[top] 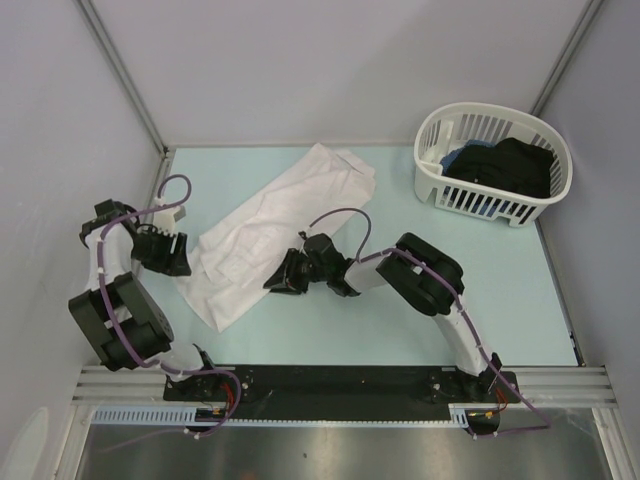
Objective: Fold and stack the long sleeve shirts
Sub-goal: Fold the shirt
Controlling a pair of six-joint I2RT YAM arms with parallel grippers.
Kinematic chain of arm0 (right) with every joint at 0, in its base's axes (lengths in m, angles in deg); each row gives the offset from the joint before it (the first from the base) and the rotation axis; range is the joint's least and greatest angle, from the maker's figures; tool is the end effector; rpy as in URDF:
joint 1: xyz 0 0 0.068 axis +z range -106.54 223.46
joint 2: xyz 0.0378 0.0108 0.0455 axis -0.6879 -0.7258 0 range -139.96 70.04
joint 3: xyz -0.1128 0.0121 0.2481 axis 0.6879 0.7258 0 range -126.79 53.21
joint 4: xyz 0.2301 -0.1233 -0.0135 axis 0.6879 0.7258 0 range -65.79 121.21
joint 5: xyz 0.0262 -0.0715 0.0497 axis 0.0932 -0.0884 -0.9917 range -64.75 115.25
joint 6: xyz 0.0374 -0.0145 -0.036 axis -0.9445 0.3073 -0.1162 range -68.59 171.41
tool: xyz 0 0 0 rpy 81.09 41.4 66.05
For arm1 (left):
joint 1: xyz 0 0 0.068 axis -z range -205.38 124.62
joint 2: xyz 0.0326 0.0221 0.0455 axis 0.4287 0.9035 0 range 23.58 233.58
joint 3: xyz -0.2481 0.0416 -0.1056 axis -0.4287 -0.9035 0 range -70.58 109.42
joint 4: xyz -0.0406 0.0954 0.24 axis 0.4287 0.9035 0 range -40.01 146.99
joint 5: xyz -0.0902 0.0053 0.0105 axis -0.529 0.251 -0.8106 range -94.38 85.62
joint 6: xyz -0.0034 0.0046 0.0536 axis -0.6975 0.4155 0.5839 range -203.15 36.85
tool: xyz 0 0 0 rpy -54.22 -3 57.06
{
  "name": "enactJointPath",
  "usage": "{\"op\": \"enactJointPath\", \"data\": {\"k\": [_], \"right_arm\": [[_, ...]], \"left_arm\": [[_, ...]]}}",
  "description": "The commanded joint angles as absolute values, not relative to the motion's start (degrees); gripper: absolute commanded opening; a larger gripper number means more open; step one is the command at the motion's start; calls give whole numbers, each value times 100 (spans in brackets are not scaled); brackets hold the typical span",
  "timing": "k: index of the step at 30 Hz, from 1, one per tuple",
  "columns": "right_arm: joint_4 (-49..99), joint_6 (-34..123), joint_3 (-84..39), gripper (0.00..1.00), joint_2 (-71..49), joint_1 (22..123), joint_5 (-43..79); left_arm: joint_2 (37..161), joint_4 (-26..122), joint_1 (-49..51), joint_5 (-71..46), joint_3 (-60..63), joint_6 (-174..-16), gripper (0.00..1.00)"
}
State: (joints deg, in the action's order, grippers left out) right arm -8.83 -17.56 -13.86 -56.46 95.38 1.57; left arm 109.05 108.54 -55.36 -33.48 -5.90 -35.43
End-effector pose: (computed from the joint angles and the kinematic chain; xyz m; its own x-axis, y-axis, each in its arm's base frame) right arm 0.2656 0.3620 0.0980 -0.9784 0.1374 -0.1547 -0.0823 0.4277 0.9002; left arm 0.2416 0.1195 0.2425 -0.8380 0.2629 -0.4781 0.3885 0.9027 -0.1846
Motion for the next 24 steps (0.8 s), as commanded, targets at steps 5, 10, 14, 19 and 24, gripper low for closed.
{"op": "enactJointPath", "data": {"k": [5, 10, 14, 19, 24], "right_arm": [[-94, -1689, -1096, 0, -5768, 9321, 373], [951, -626, -815, 0, -5188, 8689, -172], [2321, 586, -402, 0, -4398, 8056, -471], [4288, 2124, -111, 0, -3650, 7291, -744], [5688, 4005, -59, 0, -3184, 6685, -719]], "left_arm": [[10418, 10923, -5588, -3575, -651, -3130, 63], [10251, 11239, -5536, -3839, -686, -2454, 63], [10058, 11363, -5238, -3874, -879, -2014, 64], [9750, 11372, -4510, -3901, -1353, -1548, 66], [9434, 11222, -3621, -4102, -1767, -1311, 66]]}}
